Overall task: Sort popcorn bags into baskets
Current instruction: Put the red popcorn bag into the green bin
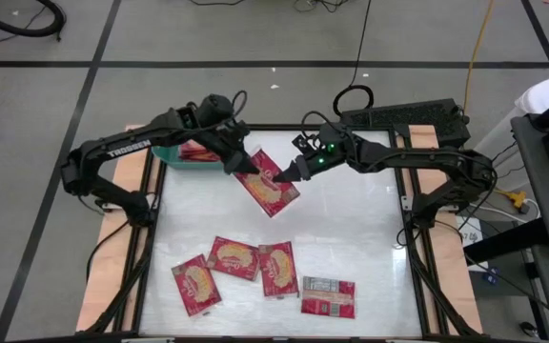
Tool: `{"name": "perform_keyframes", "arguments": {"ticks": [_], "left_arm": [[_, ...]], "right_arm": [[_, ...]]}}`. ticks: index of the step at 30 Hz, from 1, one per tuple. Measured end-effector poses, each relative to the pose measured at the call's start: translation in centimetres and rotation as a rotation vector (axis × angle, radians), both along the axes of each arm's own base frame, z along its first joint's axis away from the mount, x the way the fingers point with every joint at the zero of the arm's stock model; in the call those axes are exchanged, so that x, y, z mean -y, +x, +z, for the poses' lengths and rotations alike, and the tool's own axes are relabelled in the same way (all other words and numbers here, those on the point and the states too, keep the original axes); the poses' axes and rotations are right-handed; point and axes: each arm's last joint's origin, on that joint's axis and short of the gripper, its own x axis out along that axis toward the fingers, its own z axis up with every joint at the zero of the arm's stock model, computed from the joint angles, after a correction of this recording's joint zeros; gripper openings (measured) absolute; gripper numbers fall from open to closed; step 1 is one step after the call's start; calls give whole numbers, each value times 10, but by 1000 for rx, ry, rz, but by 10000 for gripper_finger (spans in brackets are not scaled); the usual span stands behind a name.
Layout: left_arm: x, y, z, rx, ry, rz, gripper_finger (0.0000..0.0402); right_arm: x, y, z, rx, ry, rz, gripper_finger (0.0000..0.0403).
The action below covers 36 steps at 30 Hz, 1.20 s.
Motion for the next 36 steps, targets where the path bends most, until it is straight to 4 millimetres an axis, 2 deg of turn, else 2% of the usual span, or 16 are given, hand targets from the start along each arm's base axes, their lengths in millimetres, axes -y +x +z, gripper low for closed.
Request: {"name": "perform_keyframes", "arguments": {"ticks": [3, 8, 9, 14, 17, 22, 27, 36], "left_arm": [[2, 3, 1, 25, 26, -25, 153], [-2, 2, 1, 40, 37, -26, 29], [-4, 1, 1, 40, 36, -21, 19], [-12, -12, 7, 48, 26, 10, 26], [-17, -29, 16, 59, 54, 51, 15], [-29, -62, 28, 46, 108, 171, 17], [-44, -88, 32, 17, 143, 300, 15], [-76, -139, 32, -122, 216, 658, 20]], "right_arm": [[0, 0, -1, -8, -6, -1, 13], [1, -1, -3, -20, -51, -19, 22], [2, -1, -4, -22, -61, -34, 27], [16, -4, -3, -25, -47, -95, 69], [27, -9, -1, -25, -35, -127, 99], [44, -18, 3, -10, -44, -183, 134], [55, -25, 6, 3, -29, -175, 140], [50, -25, 6, 12, -23, -68, 131]]}}
